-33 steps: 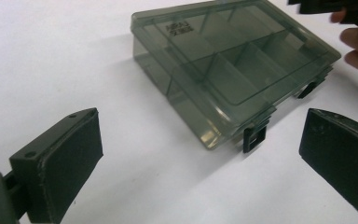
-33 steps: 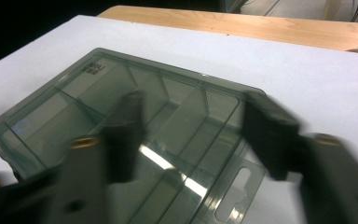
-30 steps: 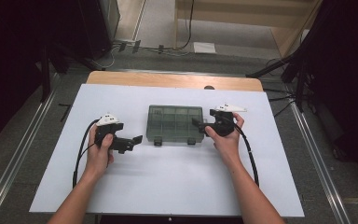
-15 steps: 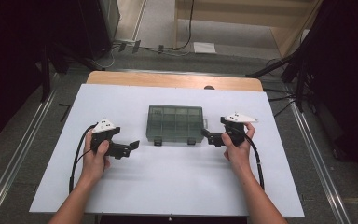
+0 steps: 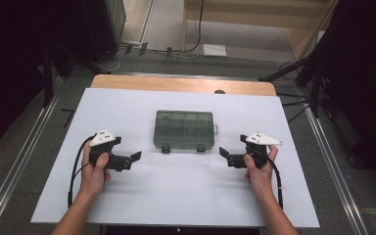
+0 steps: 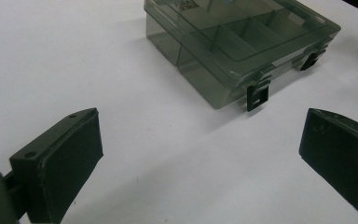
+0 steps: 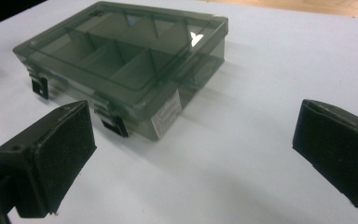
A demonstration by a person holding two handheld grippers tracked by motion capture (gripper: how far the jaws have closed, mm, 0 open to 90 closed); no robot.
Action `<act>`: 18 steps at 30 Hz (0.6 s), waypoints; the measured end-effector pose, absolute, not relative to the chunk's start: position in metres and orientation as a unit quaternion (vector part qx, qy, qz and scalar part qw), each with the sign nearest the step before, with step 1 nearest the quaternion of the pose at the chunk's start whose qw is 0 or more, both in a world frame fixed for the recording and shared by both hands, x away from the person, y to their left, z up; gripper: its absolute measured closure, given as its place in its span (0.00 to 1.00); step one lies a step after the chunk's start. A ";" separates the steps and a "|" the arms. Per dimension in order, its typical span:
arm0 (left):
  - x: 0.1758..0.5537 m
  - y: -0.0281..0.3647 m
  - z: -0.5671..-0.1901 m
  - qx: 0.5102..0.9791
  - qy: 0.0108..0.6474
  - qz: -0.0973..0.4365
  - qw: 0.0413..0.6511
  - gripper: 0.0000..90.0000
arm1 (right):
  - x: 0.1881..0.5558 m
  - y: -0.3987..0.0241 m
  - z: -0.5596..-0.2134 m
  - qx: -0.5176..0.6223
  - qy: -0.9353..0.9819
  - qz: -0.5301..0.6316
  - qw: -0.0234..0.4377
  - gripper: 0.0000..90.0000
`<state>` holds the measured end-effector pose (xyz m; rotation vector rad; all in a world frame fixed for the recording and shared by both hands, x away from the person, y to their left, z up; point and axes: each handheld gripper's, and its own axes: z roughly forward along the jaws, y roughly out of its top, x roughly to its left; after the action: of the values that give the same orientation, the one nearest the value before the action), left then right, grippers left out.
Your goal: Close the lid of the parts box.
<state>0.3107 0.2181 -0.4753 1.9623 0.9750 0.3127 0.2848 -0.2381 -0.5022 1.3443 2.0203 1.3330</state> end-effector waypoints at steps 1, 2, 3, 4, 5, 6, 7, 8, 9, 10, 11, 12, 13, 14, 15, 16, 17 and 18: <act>0.310 0.219 -0.475 0.793 0.393 0.127 0.448 0.00 | 0.282 -0.240 -0.503 0.478 0.718 0.471 0.187 0.00; 0.309 0.220 -0.475 0.790 0.396 0.125 0.451 0.00 | 0.279 -0.241 -0.504 0.481 0.715 0.473 0.185 0.00; 0.308 0.221 -0.474 0.790 0.396 0.122 0.452 0.00 | 0.276 -0.243 -0.505 0.482 0.714 0.473 0.187 0.00; 0.307 0.222 -0.473 0.789 0.394 0.122 0.455 0.00 | 0.274 -0.245 -0.506 0.482 0.714 0.472 0.189 0.00; 0.306 0.223 -0.472 0.789 0.394 0.125 0.455 0.00 | 0.271 -0.246 -0.506 0.482 0.714 0.470 0.192 0.00; 0.304 0.224 -0.472 0.788 0.393 0.127 0.456 0.00 | 0.268 -0.248 -0.507 0.484 0.712 0.470 0.193 0.00; 0.303 0.225 -0.471 0.788 0.392 0.126 0.458 0.00 | 0.265 -0.249 -0.507 0.484 0.711 0.471 0.195 0.00; 0.302 0.225 -0.471 0.787 0.392 0.127 0.460 0.00 | 0.262 -0.251 -0.506 0.484 0.711 0.470 0.197 0.00; 0.301 0.226 -0.471 0.786 0.391 0.129 0.460 0.00 | 0.259 -0.253 -0.506 0.484 0.711 0.470 0.201 0.00; 0.300 0.227 -0.472 0.788 0.390 0.129 0.460 0.00 | 0.256 -0.255 -0.506 0.484 0.710 0.469 0.202 0.00; 0.299 0.227 -0.472 0.786 0.389 0.130 0.462 0.00 | 0.253 -0.257 -0.505 0.486 0.709 0.470 0.202 0.00; 0.298 0.228 -0.473 0.787 0.388 0.129 0.461 0.00 | 0.250 -0.259 -0.505 0.484 0.709 0.471 0.205 0.00; 0.297 0.229 -0.473 0.786 0.389 0.132 0.461 0.00 | 0.248 -0.261 -0.505 0.484 0.708 0.471 0.207 0.00; 0.296 0.230 -0.474 0.786 0.389 0.133 0.462 0.00 | 0.245 -0.262 -0.504 0.485 0.709 0.468 0.207 0.00; 0.295 0.231 -0.474 0.784 0.390 0.133 0.463 0.00 | 0.243 -0.264 -0.504 0.484 0.708 0.469 0.209 0.00; 0.294 0.232 -0.474 0.786 0.387 0.134 0.462 0.00 | 0.241 -0.266 -0.504 0.484 0.708 0.469 0.211 0.00; 0.293 0.232 -0.474 0.785 0.389 0.136 0.463 0.00 | 0.238 -0.267 -0.504 0.485 0.708 0.468 0.211 0.00; 0.292 0.233 -0.475 0.785 0.388 0.135 0.464 0.00 | 0.235 -0.269 -0.504 0.487 0.706 0.468 0.212 0.00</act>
<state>0.2920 0.2330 -0.4746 1.9287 0.9530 0.3323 0.2349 -0.2691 -0.5043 1.3515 1.9609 1.3008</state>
